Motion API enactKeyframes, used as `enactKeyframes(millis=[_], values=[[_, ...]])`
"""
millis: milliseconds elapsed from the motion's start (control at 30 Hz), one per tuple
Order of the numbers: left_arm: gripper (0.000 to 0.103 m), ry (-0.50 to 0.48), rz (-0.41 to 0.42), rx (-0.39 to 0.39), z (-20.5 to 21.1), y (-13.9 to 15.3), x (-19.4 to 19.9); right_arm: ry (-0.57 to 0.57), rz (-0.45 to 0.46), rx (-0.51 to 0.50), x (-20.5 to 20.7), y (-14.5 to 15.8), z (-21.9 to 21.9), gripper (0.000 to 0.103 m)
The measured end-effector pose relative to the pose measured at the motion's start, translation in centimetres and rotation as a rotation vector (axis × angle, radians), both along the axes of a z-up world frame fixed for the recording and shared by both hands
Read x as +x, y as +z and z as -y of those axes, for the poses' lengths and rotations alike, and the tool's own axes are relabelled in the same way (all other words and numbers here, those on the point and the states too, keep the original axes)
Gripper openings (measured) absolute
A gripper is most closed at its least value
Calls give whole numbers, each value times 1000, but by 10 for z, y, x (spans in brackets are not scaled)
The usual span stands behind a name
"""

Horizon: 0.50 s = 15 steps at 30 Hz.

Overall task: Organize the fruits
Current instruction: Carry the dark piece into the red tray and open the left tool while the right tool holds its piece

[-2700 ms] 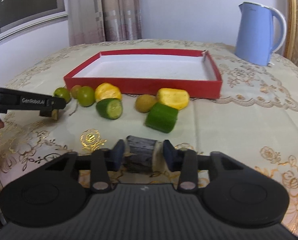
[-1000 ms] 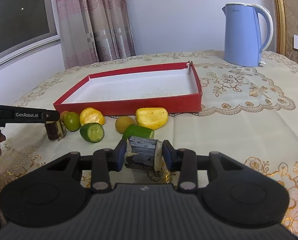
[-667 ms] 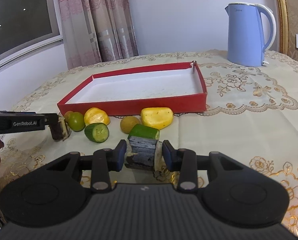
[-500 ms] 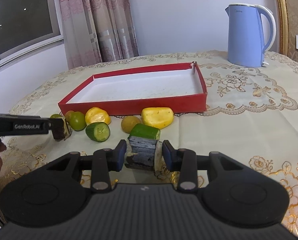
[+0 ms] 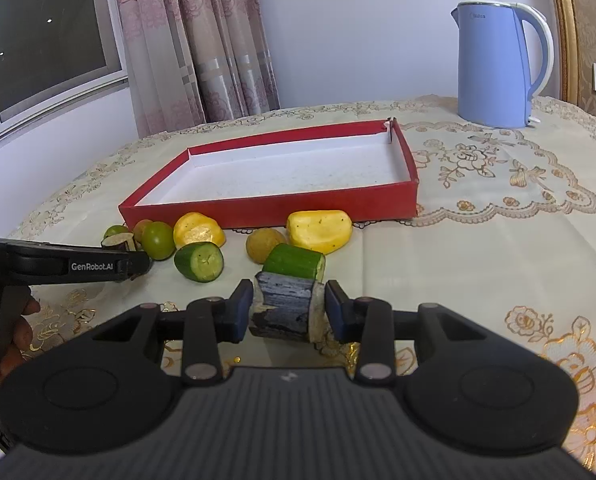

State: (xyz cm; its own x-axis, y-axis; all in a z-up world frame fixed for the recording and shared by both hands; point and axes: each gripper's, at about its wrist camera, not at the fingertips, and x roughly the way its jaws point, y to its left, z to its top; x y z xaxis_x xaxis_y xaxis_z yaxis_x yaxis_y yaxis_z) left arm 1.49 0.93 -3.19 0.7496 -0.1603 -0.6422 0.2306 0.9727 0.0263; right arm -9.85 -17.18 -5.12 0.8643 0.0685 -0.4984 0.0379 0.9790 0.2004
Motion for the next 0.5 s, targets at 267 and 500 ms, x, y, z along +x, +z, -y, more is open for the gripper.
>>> enactKeyframes(millis=[267,500], values=[[32,-9,8,-9,-2,1,-3,-6,2,6,0,1,0,37],[32,-39,54,-6,1,24,-3,-10,8,0,-1,1,1,37]])
